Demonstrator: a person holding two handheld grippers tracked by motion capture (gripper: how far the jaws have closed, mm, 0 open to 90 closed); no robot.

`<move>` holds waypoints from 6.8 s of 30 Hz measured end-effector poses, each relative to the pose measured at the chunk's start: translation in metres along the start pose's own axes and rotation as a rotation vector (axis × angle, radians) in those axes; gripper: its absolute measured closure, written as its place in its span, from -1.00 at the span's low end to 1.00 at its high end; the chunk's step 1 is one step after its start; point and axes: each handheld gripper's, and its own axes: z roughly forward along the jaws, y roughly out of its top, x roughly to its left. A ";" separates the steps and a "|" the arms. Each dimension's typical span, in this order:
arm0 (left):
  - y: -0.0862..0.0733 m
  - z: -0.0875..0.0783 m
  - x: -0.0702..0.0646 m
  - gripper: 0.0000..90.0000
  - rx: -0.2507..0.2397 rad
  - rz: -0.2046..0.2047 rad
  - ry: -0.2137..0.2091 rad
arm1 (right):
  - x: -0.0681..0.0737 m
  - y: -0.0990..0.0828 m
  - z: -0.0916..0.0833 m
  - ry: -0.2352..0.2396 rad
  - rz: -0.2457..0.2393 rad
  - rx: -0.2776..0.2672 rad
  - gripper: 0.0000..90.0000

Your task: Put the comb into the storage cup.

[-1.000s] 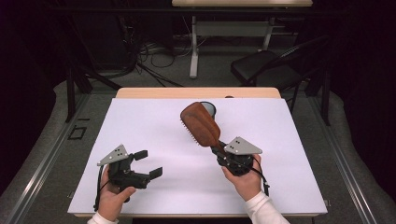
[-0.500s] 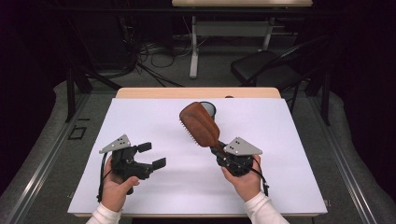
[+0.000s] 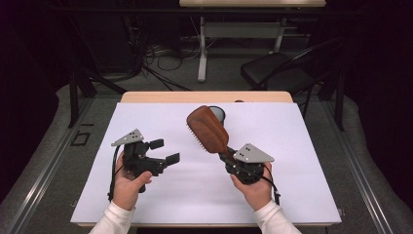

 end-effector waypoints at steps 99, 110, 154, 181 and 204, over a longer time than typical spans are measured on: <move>0.071 0.073 -0.010 -0.63 0.136 -0.096 -0.055 | 0.009 0.002 0.000 0.021 -0.017 -0.032 0.60; 0.067 0.080 -0.011 -0.56 0.120 -0.129 -0.081 | 0.009 0.002 0.000 0.020 -0.018 -0.038 0.60; 0.061 0.088 -0.012 -0.22 0.093 -0.166 -0.106 | 0.011 0.001 0.000 0.019 -0.021 -0.041 0.60; 0.056 0.088 -0.005 -0.12 0.066 -0.245 -0.141 | 0.012 -0.001 0.002 0.015 -0.027 -0.041 0.60; 0.056 0.087 -0.004 -0.12 0.073 -0.240 -0.126 | 0.011 -0.006 0.005 0.010 -0.027 -0.040 0.60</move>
